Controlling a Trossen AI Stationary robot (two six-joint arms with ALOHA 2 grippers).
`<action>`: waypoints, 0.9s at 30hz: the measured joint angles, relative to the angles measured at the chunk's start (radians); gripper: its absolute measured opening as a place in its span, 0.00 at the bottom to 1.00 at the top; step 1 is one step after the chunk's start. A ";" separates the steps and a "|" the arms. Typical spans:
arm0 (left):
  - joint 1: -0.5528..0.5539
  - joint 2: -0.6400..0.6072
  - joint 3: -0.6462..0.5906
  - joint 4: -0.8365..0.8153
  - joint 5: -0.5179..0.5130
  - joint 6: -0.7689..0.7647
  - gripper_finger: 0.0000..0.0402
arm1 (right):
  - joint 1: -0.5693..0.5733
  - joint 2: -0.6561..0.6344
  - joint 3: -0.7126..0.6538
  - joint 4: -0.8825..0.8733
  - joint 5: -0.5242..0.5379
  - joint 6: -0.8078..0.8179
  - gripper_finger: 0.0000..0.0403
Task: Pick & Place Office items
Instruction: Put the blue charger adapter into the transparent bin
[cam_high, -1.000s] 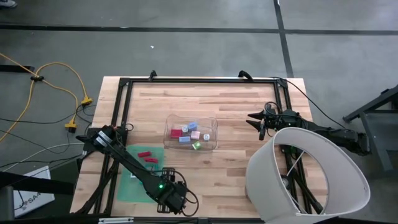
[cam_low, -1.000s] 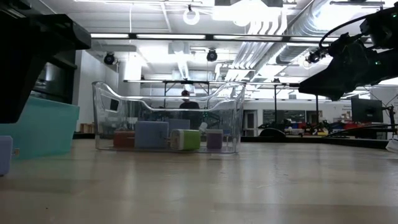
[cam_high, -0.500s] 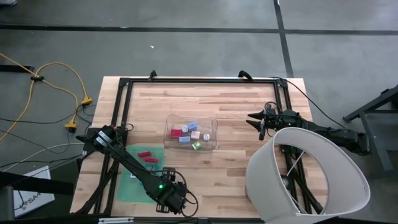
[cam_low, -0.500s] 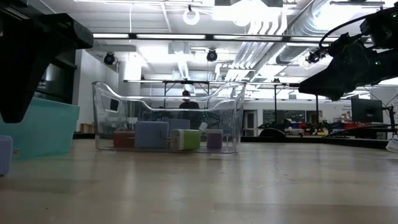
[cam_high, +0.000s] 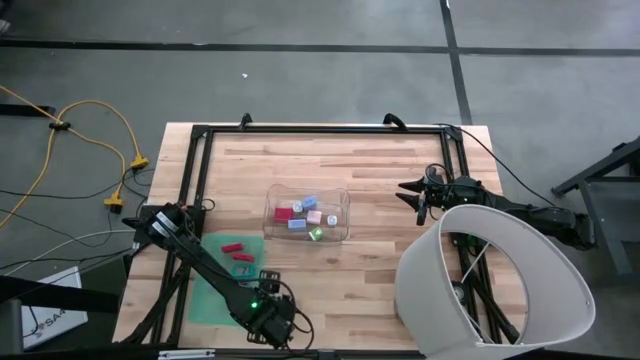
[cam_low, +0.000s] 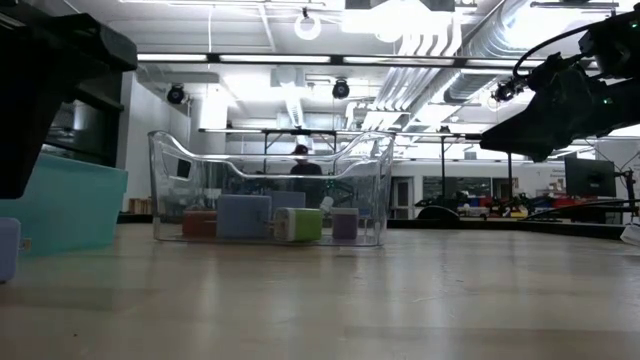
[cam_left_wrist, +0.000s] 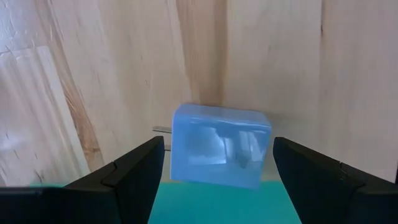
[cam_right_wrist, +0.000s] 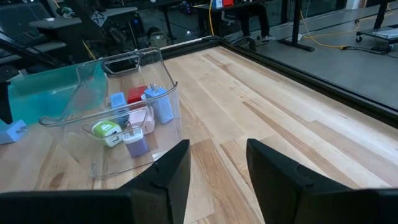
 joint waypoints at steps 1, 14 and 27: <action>-0.002 0.000 -0.001 0.000 -0.001 0.001 0.73 | 0.000 0.000 0.000 0.000 0.000 0.000 0.36; -0.002 0.000 -0.044 0.030 -0.003 0.011 0.73 | 0.000 0.000 0.000 0.000 0.000 0.000 0.36; -0.002 0.030 -0.047 0.041 0.008 0.027 0.73 | 0.000 0.000 0.000 0.000 0.000 0.000 0.36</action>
